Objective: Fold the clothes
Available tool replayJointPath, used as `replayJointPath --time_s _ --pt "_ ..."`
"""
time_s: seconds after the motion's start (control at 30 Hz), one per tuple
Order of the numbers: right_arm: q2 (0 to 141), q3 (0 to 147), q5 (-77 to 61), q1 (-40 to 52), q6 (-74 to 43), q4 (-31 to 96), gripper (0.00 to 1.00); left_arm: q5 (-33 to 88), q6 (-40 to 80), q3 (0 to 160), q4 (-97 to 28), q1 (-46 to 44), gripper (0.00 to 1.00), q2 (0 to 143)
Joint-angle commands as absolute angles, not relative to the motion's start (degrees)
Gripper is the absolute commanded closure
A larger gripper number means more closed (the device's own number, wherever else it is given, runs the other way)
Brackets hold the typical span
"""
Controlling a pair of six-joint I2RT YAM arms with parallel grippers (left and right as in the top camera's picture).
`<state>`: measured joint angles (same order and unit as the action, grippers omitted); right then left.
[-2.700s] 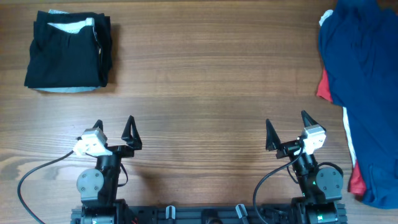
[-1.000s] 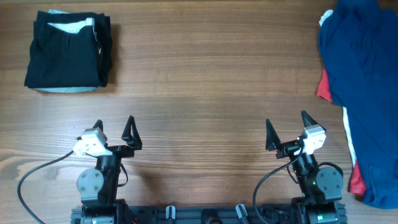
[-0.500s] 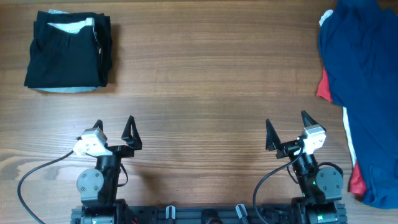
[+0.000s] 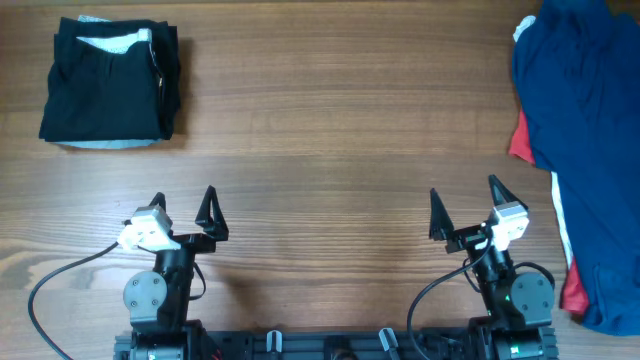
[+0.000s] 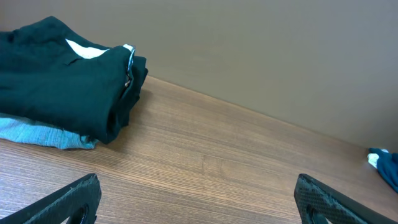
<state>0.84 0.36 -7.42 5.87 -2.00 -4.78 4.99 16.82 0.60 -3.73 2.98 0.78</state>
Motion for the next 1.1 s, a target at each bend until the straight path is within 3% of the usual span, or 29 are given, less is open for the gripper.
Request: replayJointPath --time_s 0.0,0.3,0.47,0.77,1.07 --pt "0.64 0.3 -6.46 5.61 -1.65 -7.22 0.01 4.62 17.12 0.36 -4.08 2.68 0.0 0.16" --pt "1.26 0.91 -10.83 5.61 -4.56 -11.4 0.0 1.98 17.08 0.91 -3.99 2.68 0.0 0.21" --pt "8.16 8.6 -15.75 5.61 -2.96 -11.27 0.0 2.07 16.67 5.98 -7.31 2.68 0.0 4.25" --pt "44.07 32.86 -21.96 5.61 -3.09 -8.6 0.0 8.56 16.67 26.04 -12.21 2.68 0.0 27.99" --pt "80.42 68.97 -21.91 5.61 -2.98 23.27 0.0 12.53 10.13 54.35 -32.69 0.4 0.0 55.05"
